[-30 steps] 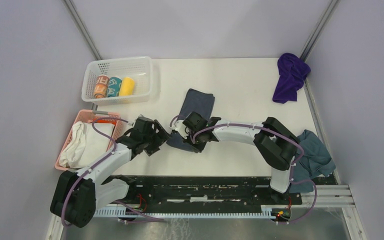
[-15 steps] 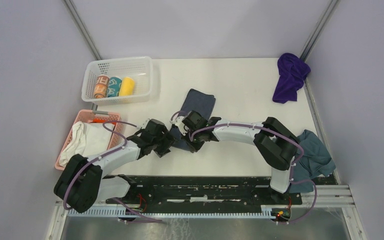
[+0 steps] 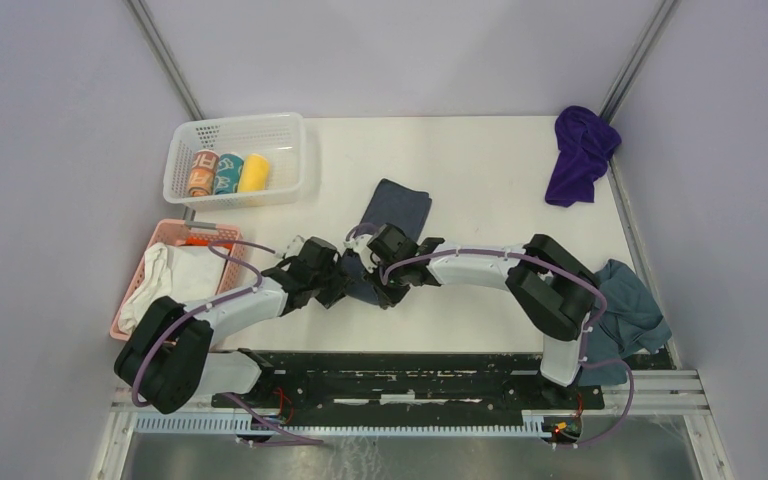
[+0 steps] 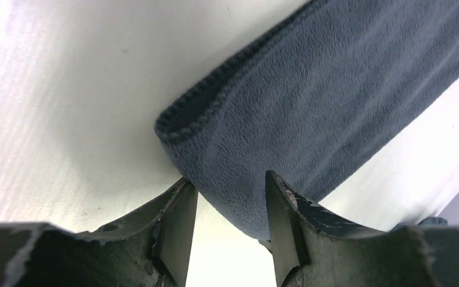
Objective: Roll the towels
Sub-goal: Roll the towel at the center of the board.
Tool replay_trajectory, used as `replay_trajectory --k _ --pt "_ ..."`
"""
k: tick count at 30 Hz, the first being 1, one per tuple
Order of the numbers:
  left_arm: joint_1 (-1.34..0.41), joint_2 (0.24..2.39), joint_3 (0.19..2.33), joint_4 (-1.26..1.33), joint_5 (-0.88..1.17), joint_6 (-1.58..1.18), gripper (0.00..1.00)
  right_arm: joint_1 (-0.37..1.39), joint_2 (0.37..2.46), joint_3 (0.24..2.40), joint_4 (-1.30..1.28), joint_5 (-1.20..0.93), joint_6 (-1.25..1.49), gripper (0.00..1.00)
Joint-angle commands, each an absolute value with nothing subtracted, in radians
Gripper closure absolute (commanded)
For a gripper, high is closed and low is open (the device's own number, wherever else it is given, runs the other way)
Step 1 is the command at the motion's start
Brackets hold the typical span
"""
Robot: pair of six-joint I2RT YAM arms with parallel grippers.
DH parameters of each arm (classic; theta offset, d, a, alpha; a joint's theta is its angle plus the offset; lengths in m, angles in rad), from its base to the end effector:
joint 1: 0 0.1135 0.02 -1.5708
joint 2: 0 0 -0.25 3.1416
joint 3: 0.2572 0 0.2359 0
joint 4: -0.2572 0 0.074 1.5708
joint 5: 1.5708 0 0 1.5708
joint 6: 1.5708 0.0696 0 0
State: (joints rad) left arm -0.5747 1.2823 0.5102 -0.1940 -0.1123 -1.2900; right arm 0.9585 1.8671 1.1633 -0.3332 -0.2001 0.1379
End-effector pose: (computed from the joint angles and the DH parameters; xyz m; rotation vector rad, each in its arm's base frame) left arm 0.2020 -0.1215 0.1192 -0.9660 2.4529 -0.5719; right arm 0.2060 0.3174 0.1283 -1.1540 2.4657 0.6209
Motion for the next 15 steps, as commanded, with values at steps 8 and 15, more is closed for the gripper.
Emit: replay_trajectory --k 8,15 --pt "-0.560 1.310 0.533 -0.293 -0.267 -1.282 0.59 0.923 1.778 1.084 -0.229 -0.270 0.208 0.98" --pt "-0.536 1.292 0.545 -0.319 -0.311 -1.235 0.68 0.908 1.774 1.063 -0.223 -0.284 0.198 0.96"
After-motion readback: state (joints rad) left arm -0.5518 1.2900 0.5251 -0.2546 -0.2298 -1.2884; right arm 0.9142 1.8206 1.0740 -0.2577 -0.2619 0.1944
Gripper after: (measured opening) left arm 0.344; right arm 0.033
